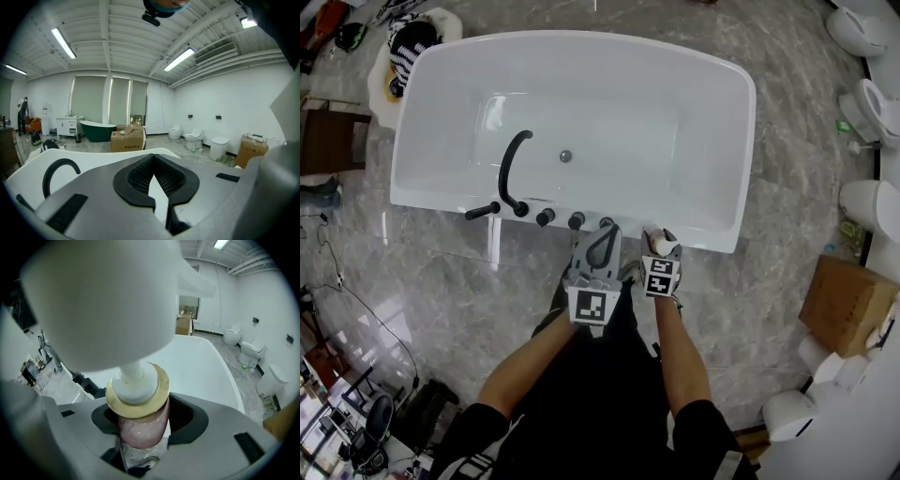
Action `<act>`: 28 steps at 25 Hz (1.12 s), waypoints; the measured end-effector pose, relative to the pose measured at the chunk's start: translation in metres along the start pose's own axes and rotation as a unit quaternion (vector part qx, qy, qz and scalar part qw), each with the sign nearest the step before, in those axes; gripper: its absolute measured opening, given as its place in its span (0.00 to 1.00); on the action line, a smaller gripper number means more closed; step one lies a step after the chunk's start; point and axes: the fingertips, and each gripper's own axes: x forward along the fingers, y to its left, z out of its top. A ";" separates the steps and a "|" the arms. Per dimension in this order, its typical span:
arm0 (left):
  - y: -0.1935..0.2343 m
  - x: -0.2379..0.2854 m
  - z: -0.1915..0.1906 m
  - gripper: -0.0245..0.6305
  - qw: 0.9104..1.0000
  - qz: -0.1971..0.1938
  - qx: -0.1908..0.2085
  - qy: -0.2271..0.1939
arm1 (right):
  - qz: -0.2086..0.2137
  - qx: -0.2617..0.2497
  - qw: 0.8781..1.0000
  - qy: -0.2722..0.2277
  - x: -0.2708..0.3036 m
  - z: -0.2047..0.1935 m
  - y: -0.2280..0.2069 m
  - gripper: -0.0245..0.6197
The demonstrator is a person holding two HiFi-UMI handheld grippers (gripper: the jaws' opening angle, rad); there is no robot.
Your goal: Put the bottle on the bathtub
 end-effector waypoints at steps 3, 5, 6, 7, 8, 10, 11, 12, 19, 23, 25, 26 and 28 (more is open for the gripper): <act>0.000 -0.003 -0.002 0.06 1.000 0.002 -0.002 0.001 | -0.001 0.000 1.000 -0.002 0.000 -0.001 0.001 0.38; 0.001 -0.005 -0.002 0.06 1.000 0.002 -0.001 0.002 | -0.001 0.000 1.000 -0.001 0.000 0.000 0.001 0.38; 0.001 -0.006 -0.002 0.06 1.000 0.002 -0.001 0.000 | -0.001 0.000 1.000 -0.001 -0.001 0.000 0.001 0.38; 0.001 -0.006 -0.001 0.06 1.000 0.002 -0.001 -0.002 | -0.001 0.001 1.000 0.000 -0.001 0.000 0.002 0.38; 0.001 -0.007 -0.001 0.06 1.000 0.002 -0.001 -0.004 | -0.001 0.001 1.000 0.000 0.000 0.000 0.002 0.38; 0.001 -0.008 -0.001 0.06 1.000 0.000 0.002 -0.004 | 0.000 0.003 1.000 0.001 0.000 -0.001 0.002 0.38; 0.001 -0.008 -0.001 0.06 1.000 -0.001 0.002 -0.005 | 0.001 0.005 1.000 0.003 0.000 -0.002 0.002 0.38; 0.001 -0.008 -0.001 0.06 1.000 -0.001 0.001 -0.006 | 0.002 0.008 1.000 0.005 0.001 -0.003 0.001 0.38; 0.000 -0.014 -0.001 0.06 1.000 0.000 -0.009 -0.009 | 0.003 0.022 1.000 0.010 -0.001 -0.009 -0.003 0.41; -0.001 -0.016 0.003 0.06 1.000 -0.001 -0.010 -0.014 | 0.004 0.023 1.000 0.016 -0.005 -0.011 -0.005 0.43; -0.001 -0.017 0.005 0.06 1.000 -0.001 -0.008 -0.015 | 0.004 0.020 1.000 0.016 -0.006 -0.010 -0.004 0.43; -0.001 -0.018 0.006 0.06 1.000 -0.001 -0.009 -0.015 | 0.004 0.019 1.000 0.015 -0.007 -0.008 -0.004 0.43; 0.000 -0.020 0.009 0.06 1.000 0.001 -0.010 -0.019 | 0.003 0.020 1.000 0.015 -0.008 -0.005 -0.004 0.43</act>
